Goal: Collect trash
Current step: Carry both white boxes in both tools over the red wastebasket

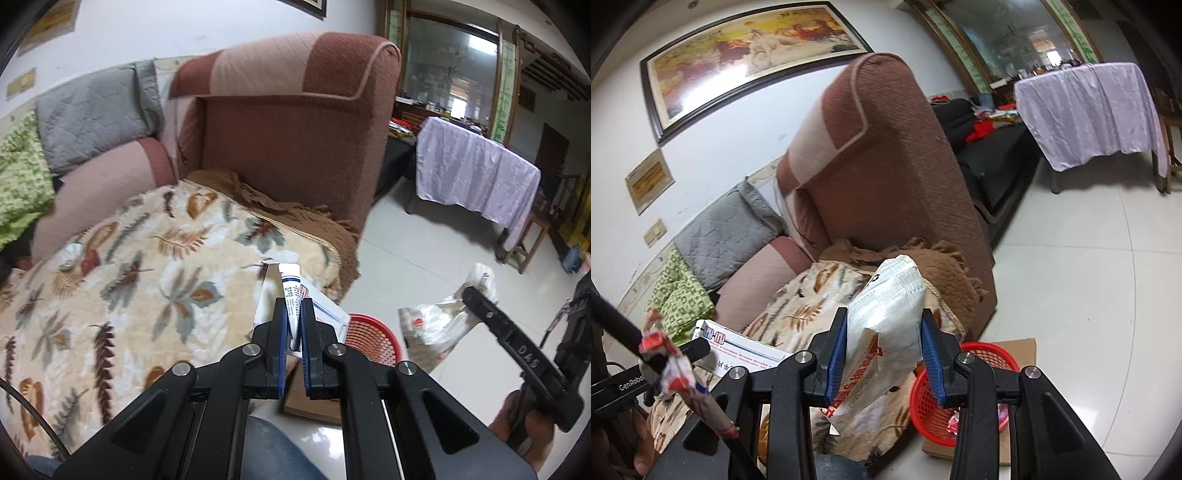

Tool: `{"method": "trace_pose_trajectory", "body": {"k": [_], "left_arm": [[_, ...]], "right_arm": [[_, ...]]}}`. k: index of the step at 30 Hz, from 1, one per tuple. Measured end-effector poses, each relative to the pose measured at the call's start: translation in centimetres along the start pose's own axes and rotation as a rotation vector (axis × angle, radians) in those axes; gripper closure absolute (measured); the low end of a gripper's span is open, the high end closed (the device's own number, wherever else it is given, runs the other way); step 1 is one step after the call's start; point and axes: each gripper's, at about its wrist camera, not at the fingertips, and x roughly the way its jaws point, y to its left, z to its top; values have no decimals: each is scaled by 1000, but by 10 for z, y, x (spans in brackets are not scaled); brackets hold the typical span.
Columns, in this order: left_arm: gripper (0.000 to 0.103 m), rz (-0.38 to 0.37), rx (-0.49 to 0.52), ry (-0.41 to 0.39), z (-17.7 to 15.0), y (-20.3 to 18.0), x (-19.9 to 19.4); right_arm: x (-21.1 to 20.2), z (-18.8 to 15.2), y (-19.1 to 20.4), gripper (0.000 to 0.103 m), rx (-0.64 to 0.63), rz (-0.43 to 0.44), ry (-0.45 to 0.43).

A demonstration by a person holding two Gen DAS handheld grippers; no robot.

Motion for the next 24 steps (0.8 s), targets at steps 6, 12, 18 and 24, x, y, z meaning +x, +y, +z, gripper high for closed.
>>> {"method": "trace_pose_trajectory", "body": {"k": [6,12,18,24], "left_arm": [[97,-63,4,55,-2,-10,37],[97,-98,9,140,-9,-20,83],[97,-93,42,200,-15,-32,123],[97,-105,71,262,-20,-49,163]], "right_arm": [[17,-4,-19,63,8,-67,25],[38,-11,-36,62,25,-127,66],[59,-19,-48,62,16,-177,105],[79,-25,-61,62,40,-210,137]]}}
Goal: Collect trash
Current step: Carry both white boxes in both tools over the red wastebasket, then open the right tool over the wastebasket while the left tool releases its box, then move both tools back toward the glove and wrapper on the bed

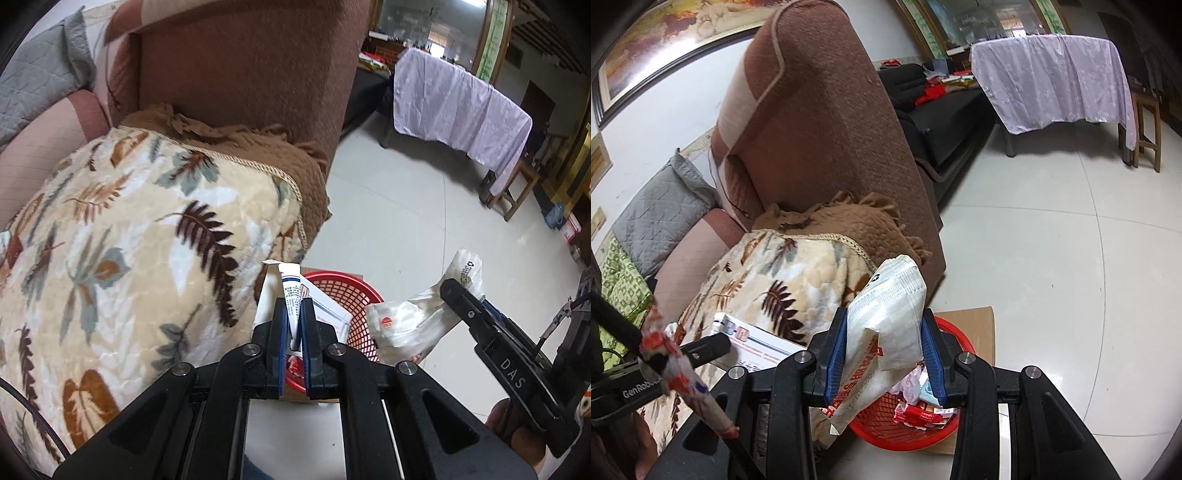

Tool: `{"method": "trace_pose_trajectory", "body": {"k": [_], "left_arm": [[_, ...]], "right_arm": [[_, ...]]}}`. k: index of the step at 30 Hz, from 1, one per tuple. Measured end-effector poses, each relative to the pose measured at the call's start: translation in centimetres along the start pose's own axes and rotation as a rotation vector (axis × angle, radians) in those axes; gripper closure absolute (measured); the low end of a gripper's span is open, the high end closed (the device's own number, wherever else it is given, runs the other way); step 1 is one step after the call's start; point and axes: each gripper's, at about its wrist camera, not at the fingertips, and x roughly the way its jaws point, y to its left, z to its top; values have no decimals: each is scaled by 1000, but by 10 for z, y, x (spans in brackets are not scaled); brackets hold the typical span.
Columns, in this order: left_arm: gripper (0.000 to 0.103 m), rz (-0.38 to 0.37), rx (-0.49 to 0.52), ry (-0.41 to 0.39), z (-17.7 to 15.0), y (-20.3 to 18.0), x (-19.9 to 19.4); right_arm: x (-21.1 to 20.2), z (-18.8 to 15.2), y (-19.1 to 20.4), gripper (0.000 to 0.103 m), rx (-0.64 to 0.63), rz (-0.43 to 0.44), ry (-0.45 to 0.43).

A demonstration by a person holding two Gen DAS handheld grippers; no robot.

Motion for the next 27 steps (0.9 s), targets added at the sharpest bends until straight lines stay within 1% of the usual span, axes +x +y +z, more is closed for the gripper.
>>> {"method": "trace_pose_trajectory", "body": {"k": [6,8,10,12,14,15,18,21,22,23,24,27], "left_arm": [[97,2,9,32,5,-4,26],[96,1,1,50,6,-4,33],[96,-15,-17,59,6,-1,39],[86,-19,-20,71,6,1,45],[51,-42,-36,79,5,5,49],[48,-47,-52,72,5,8,49],[47,-62,-60,66,4,13,44],[46,-69,-58,48,4,17,28],[41,-67,-58,32,3,20,21],[36,-64,-59,21,3,21,15],[34,-54,-61,2,1,24,5],[31,-16,-67,-47,-5,32,-21]], "right_arm": [[17,-5,-8,62,13,-33,38],[21,-5,-12,60,26,-36,42],[23,-6,-14,60,38,-36,46],[28,-7,-14,56,43,-25,61],[31,-8,-15,47,47,-24,74],[30,-8,-16,46,50,-22,74],[25,-9,-15,45,48,-16,66],[19,-9,-11,45,45,4,58],[17,-9,-9,44,41,12,52],[15,-8,-6,43,35,22,47],[11,-8,-1,42,28,33,40],[2,-7,13,40,3,77,20]]}}
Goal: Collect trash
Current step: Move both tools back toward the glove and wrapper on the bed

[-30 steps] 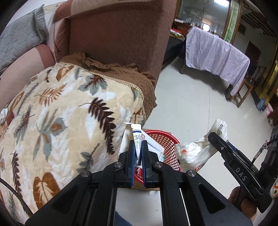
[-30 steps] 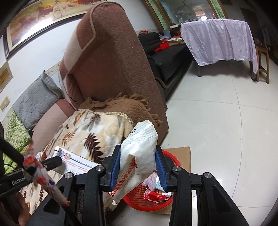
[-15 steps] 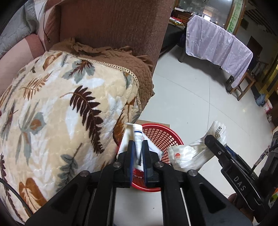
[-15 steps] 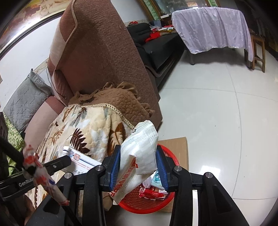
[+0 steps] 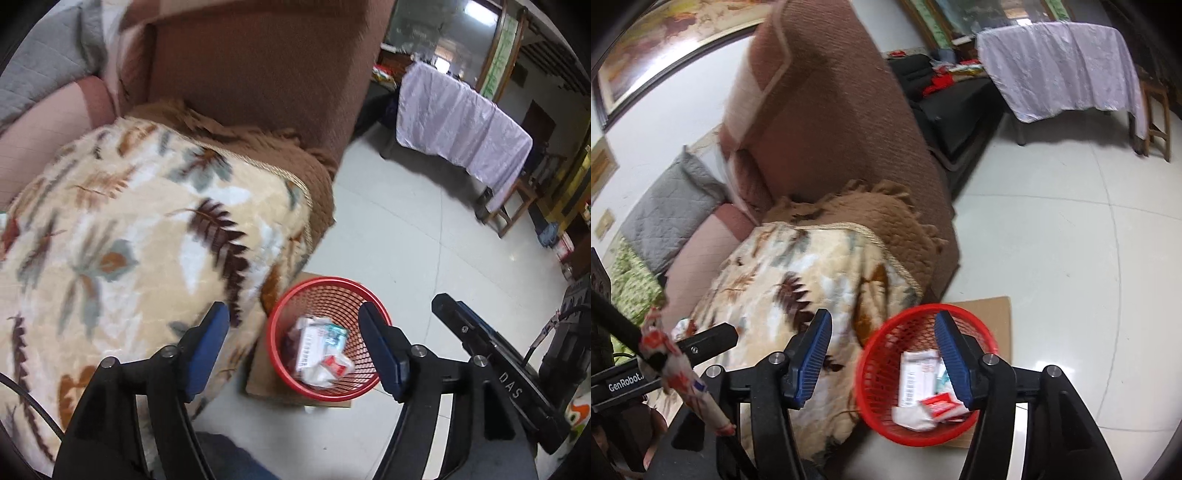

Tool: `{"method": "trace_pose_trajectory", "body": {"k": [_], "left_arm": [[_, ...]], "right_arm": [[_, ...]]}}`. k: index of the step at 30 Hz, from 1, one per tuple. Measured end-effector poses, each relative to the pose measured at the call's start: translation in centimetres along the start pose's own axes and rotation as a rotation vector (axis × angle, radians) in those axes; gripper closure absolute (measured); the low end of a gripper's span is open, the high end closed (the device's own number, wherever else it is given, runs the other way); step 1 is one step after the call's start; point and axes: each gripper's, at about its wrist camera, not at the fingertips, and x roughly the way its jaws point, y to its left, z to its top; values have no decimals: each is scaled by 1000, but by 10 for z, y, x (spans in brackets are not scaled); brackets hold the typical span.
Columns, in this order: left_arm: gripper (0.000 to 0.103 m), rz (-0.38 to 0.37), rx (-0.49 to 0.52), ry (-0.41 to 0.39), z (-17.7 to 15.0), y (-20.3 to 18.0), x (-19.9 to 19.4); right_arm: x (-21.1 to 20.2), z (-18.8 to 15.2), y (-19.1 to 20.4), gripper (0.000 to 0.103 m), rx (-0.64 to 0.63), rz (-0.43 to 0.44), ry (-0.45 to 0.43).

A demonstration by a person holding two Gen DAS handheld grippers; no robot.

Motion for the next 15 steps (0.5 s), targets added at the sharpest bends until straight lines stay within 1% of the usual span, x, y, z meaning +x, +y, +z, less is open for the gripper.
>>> {"method": "trace_pose_trajectory", "body": {"k": [4,10,15], "left_arm": [[30,35,-13,-44,-9,10,-33],[30,91,-37,-143,-21,21,-90],[29,141,-65,-218,-30,40,-137]], "right_arm": [[-15,1,22,36,-29,38,-34],[-41,1,60,30,-86,86,-65],[-59,-3,97,26,-139,148,-81]]}}
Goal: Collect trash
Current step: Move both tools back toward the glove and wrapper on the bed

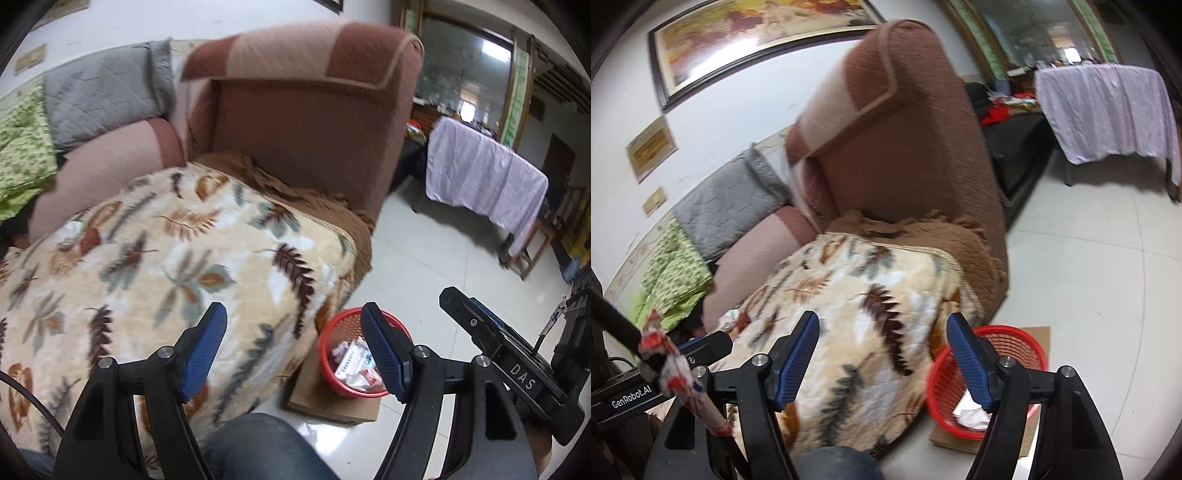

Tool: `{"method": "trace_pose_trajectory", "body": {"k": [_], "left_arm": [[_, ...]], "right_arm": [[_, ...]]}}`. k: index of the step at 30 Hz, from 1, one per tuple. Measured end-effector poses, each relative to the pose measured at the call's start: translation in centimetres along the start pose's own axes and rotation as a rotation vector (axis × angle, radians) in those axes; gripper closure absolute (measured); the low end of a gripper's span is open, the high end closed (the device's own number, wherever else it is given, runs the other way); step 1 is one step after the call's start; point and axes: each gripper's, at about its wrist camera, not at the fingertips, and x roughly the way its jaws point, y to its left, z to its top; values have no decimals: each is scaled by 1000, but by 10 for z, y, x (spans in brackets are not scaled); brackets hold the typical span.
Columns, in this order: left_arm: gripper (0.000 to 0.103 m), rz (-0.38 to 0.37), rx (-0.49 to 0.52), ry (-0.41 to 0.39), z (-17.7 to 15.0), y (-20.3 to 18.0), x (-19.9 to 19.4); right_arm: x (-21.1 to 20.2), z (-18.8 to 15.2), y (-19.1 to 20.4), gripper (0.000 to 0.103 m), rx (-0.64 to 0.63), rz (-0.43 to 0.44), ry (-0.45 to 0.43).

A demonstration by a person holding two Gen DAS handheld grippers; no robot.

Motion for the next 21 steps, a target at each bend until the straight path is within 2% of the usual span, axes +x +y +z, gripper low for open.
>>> {"method": "trace_pose_trajectory", "body": {"k": [6,11,16,21], "left_arm": [[27,85,-62,-68,-2,60,-41],[27,169,-165,-96,-6,134,-64],[27,290,-243,-98,-4,203,-72],[27,351,-292,-98,2,257,-77]], "right_arm": [[6,3,65,21,-81,112,9],[27,-3,116,20,-139,218,52],[61,-14,169,20,-176,331,123],[103,-21,214,20,-198,412,184]]}}
